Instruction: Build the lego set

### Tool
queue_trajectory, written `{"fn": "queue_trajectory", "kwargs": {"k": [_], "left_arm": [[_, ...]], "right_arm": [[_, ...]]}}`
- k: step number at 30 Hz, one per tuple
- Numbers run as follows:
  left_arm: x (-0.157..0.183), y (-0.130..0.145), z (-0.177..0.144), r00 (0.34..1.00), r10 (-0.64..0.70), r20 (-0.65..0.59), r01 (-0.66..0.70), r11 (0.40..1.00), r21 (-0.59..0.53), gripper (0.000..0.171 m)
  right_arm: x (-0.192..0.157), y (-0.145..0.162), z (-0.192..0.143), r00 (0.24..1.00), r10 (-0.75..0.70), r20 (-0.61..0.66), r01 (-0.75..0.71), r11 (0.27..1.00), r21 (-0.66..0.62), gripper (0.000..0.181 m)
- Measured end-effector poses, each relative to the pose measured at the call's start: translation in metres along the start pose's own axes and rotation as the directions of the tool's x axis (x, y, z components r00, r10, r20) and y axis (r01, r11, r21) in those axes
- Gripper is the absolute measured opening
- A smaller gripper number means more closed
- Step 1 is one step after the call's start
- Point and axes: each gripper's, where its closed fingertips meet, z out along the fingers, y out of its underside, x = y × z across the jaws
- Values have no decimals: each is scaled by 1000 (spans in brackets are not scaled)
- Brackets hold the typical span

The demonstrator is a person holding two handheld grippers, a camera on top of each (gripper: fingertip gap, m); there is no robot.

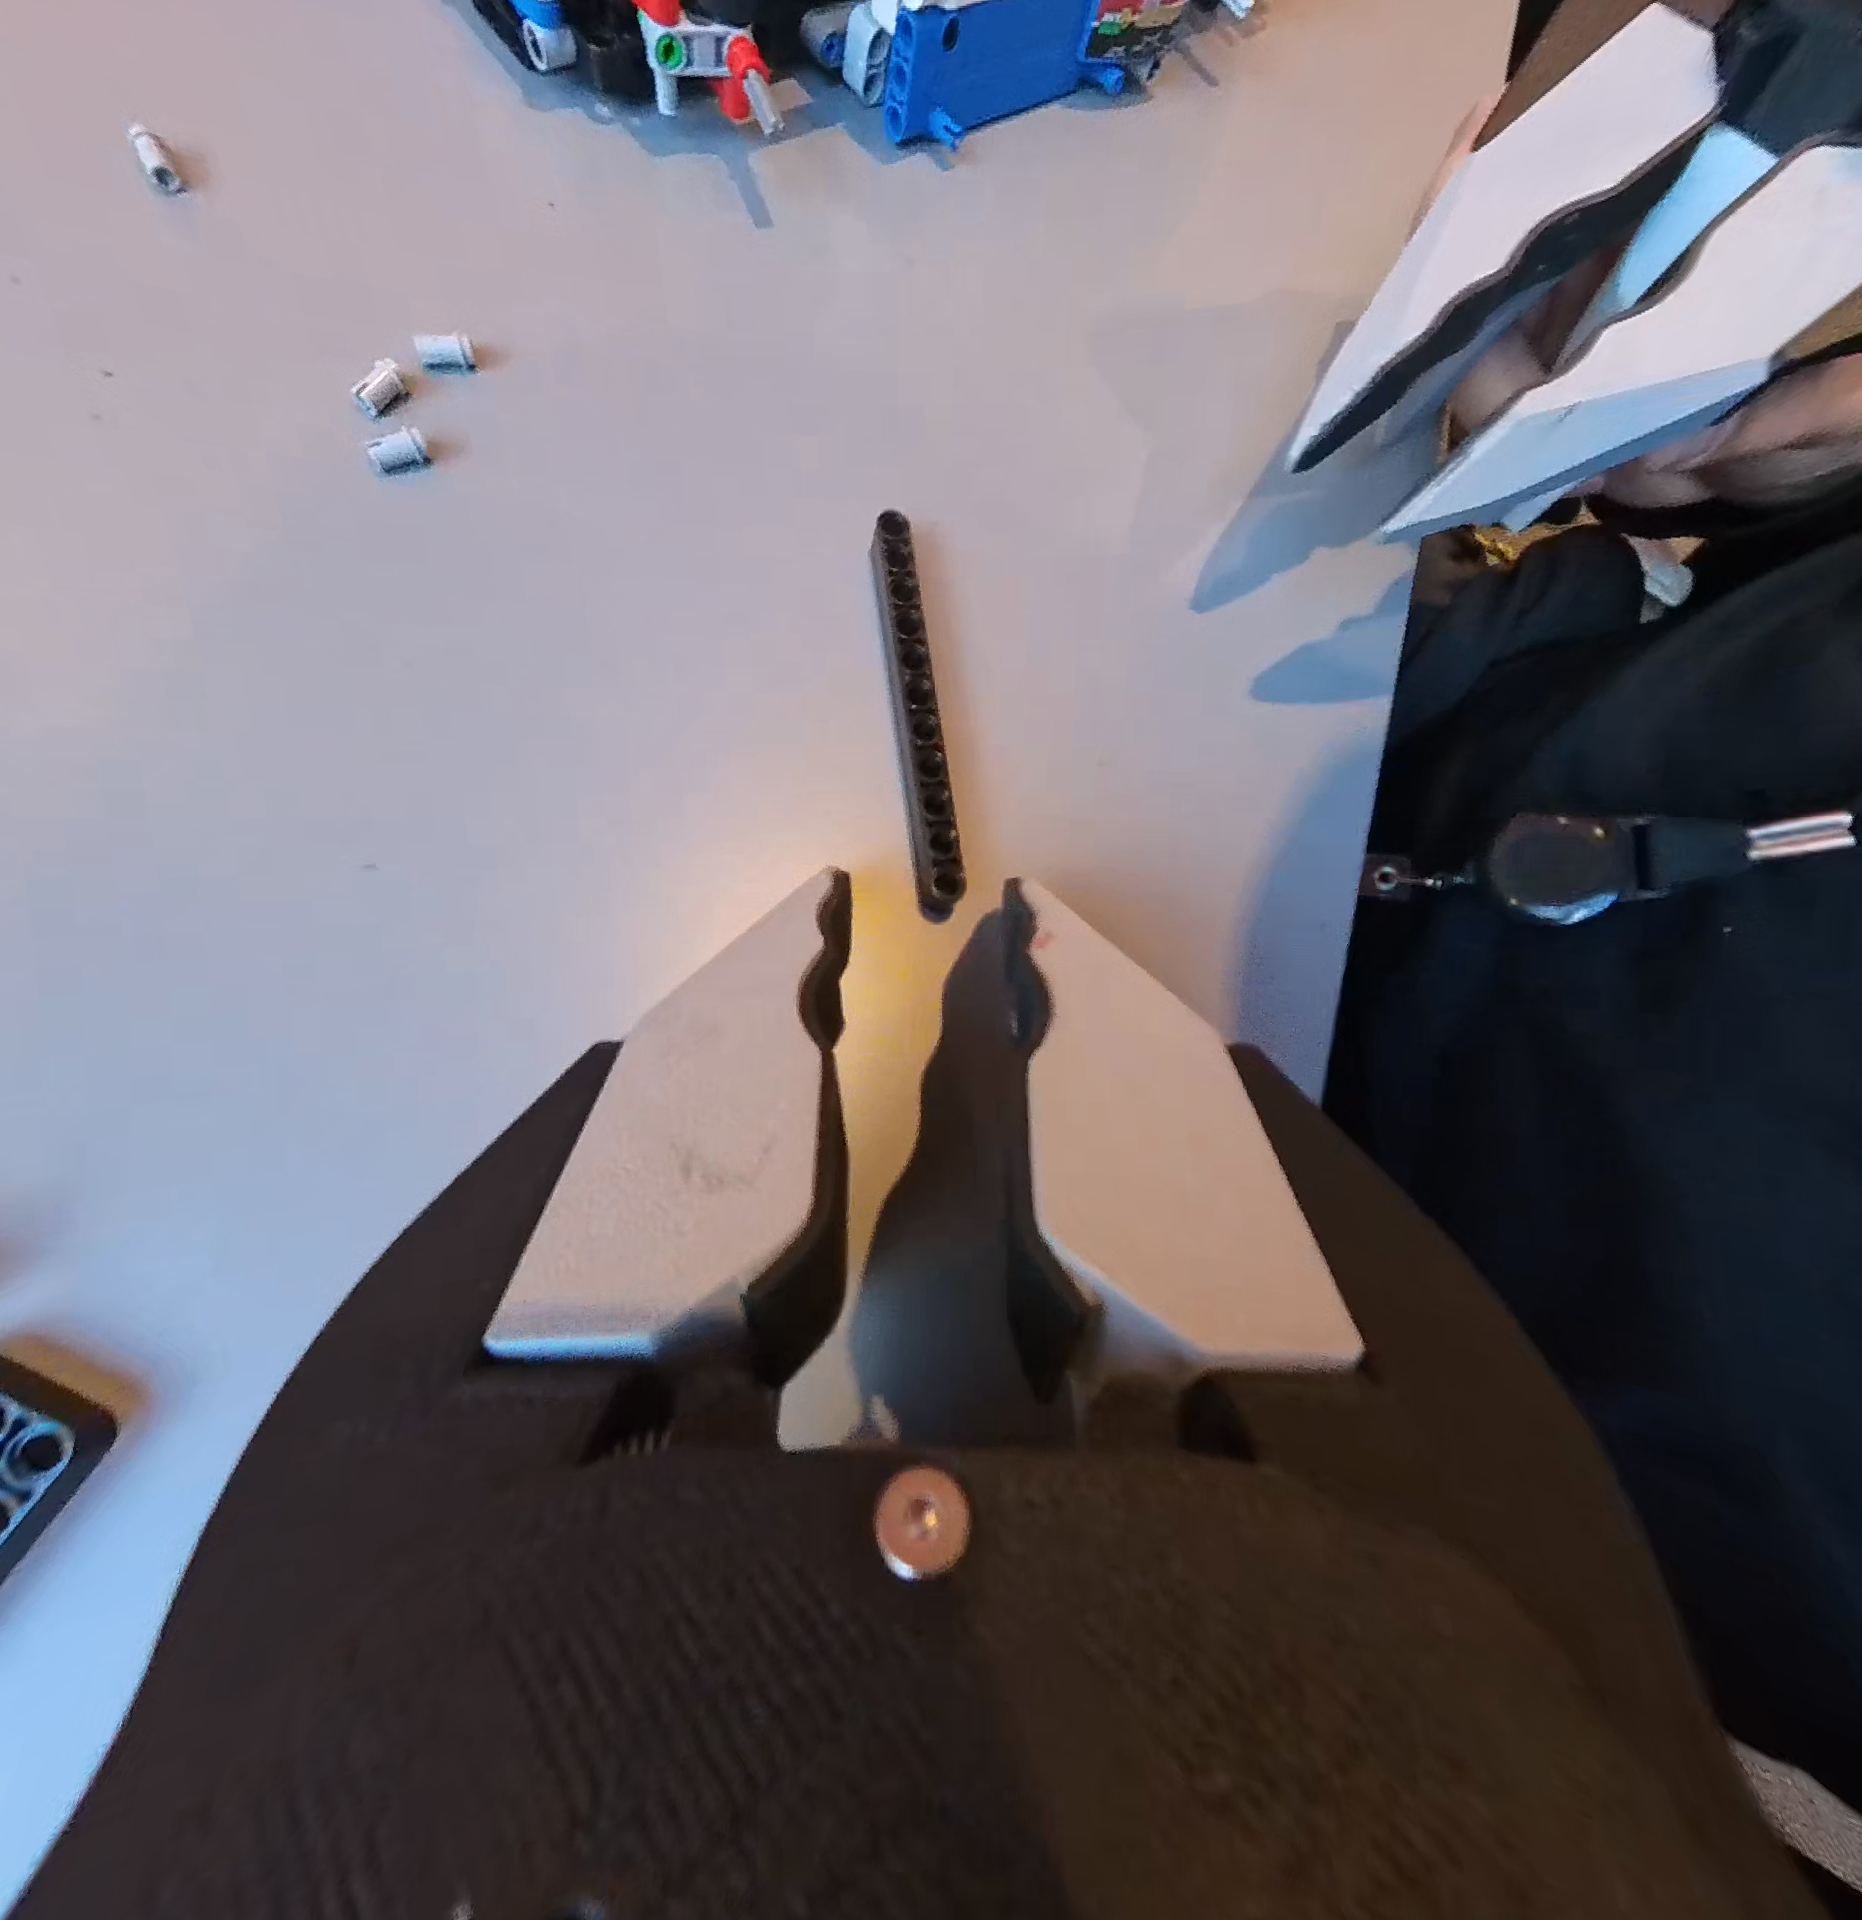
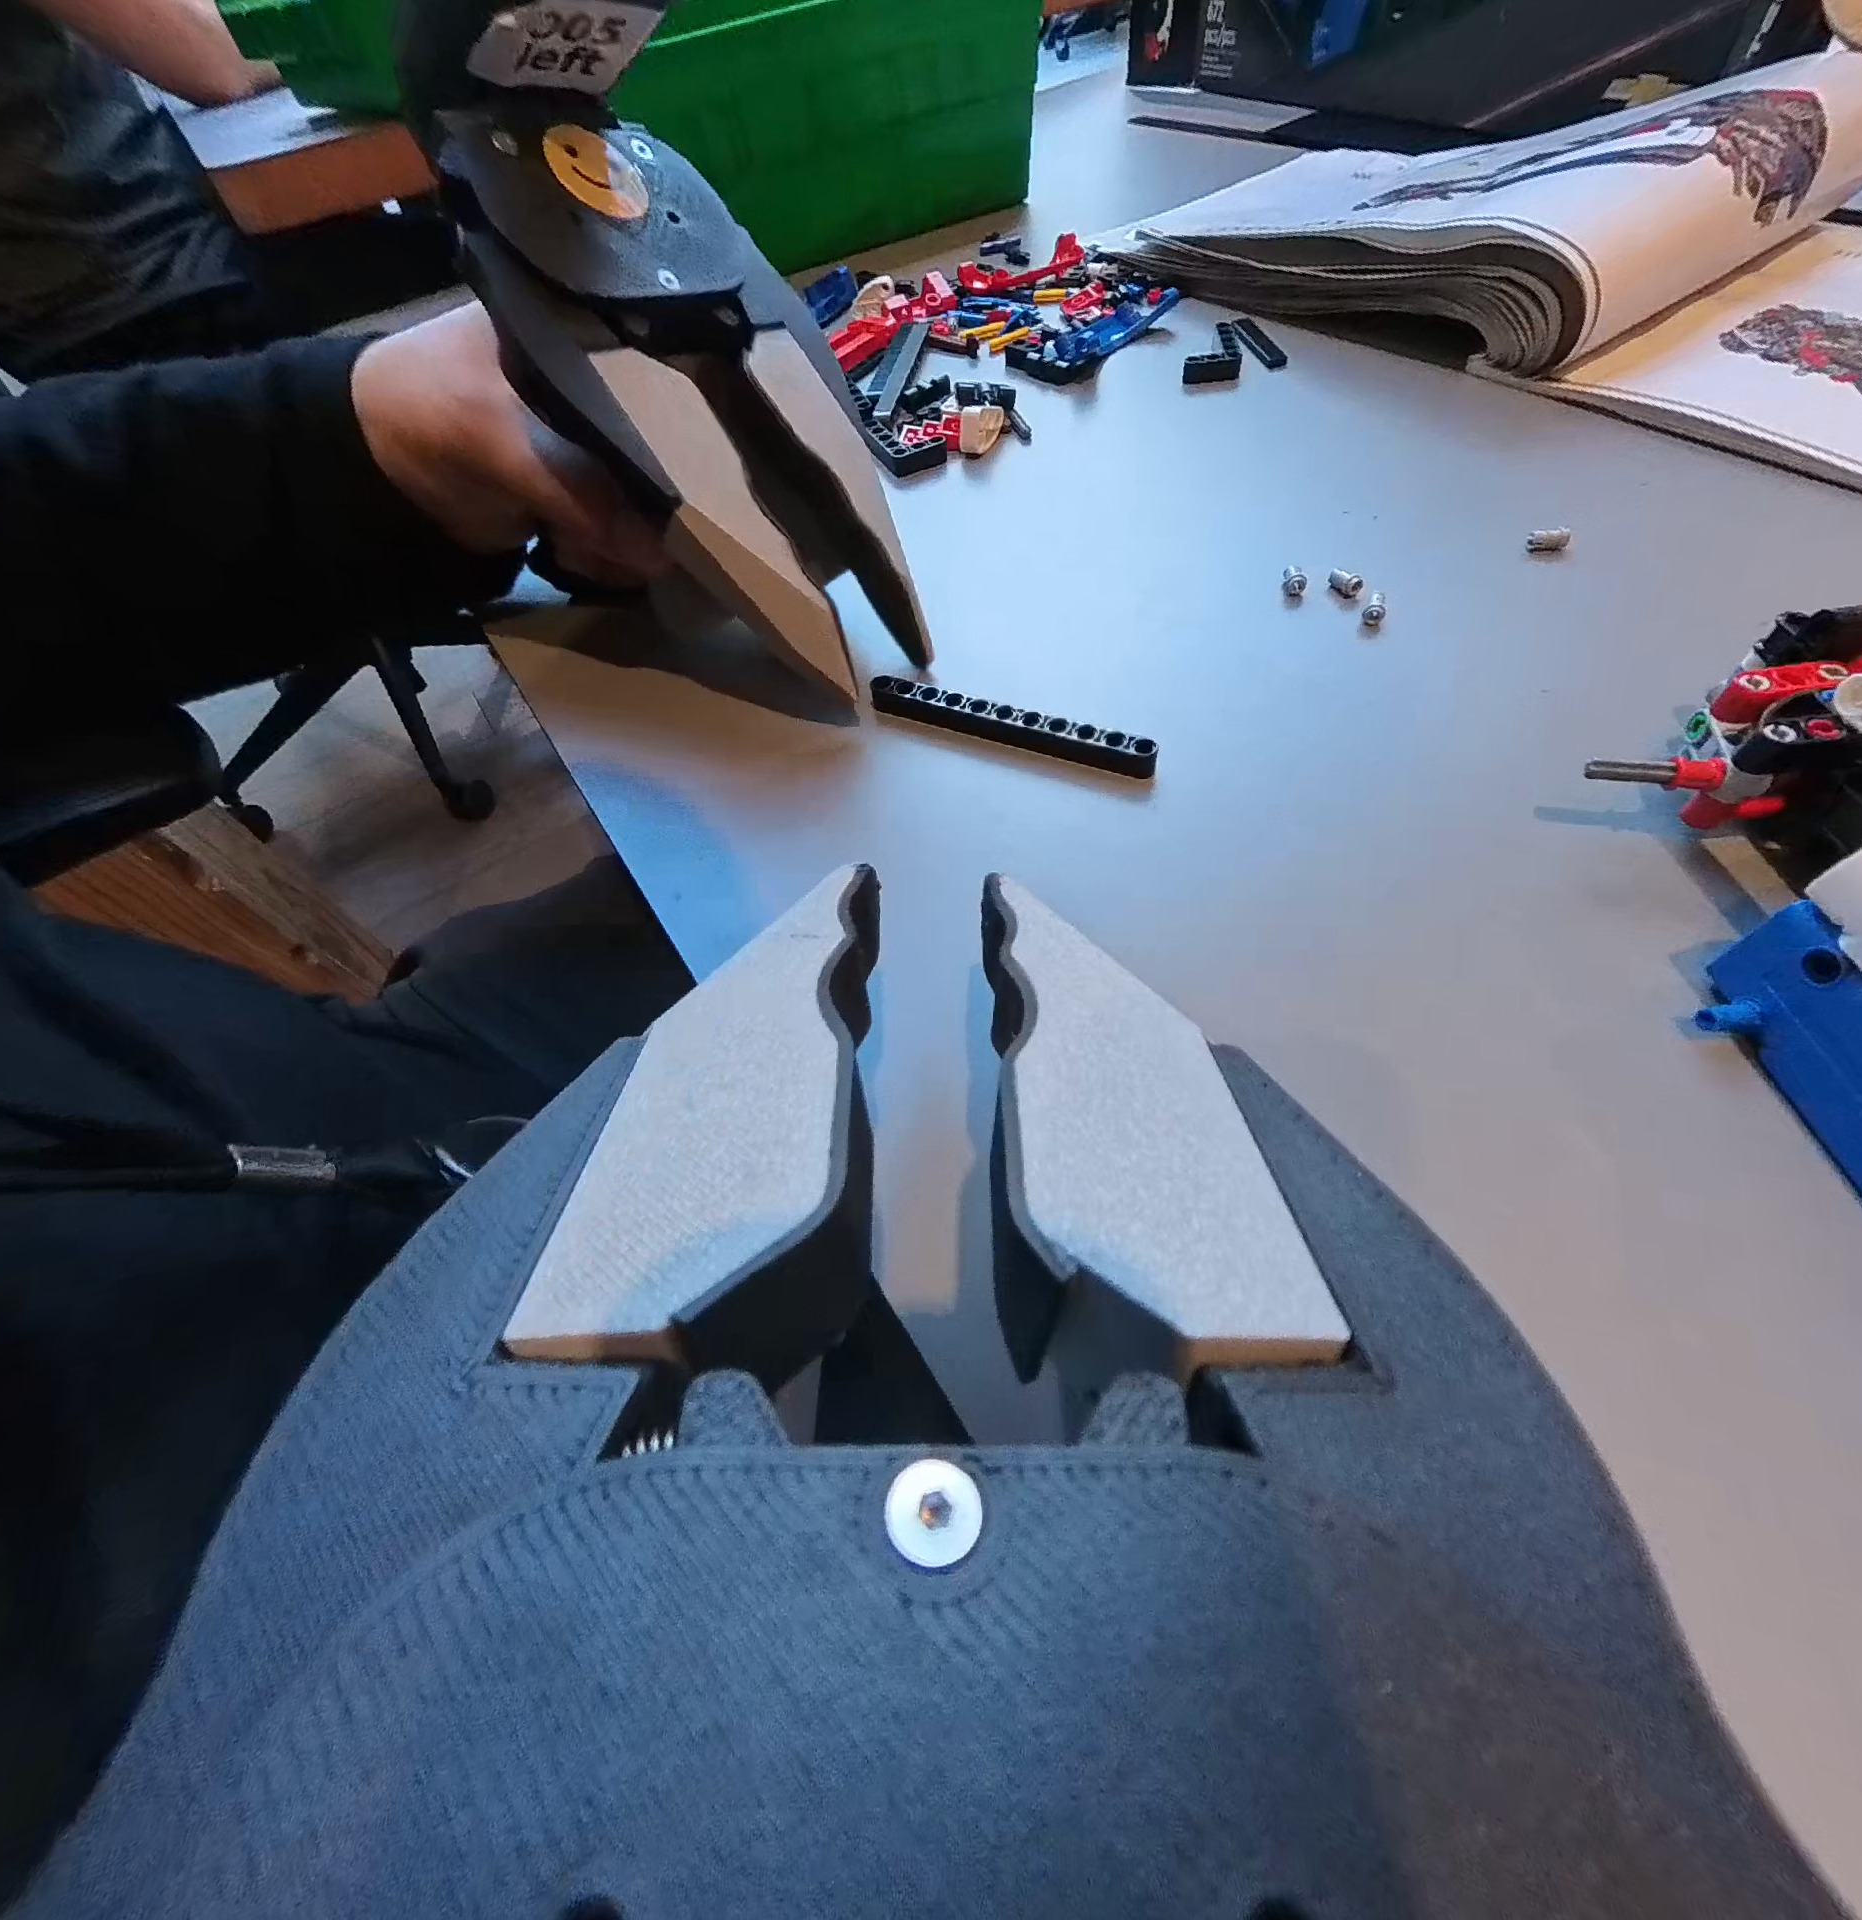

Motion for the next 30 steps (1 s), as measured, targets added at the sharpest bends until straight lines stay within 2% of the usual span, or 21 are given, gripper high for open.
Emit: {"fn": "queue_trajectory", "kwargs": {"k": [5, 10, 17, 30], "left_arm": [[0, -2, 7, 1000, 18, -1, -18, 1000, -20, 6], [-3, -4, 7, 1000, 26, 9, -26, 999, -19, 5], [-4, -4, 8, 998, 62, 21, -61, 998, -23, 5], [-7, -5, 7, 998, 69, -12, -69, 997, -28, 5]], "right_arm": [[2, -8, -1, 1000, -16, 9, 16, 1000, 17, 17], [6, -16, -5, 999, -38, 4, 38, 999, 26, 13], [38, -27, -14, 993, -78, -83, 81, 996, 32, 12], [49, -23, -3, 998, -52, -40, 51, 998, -23, 13]]}}
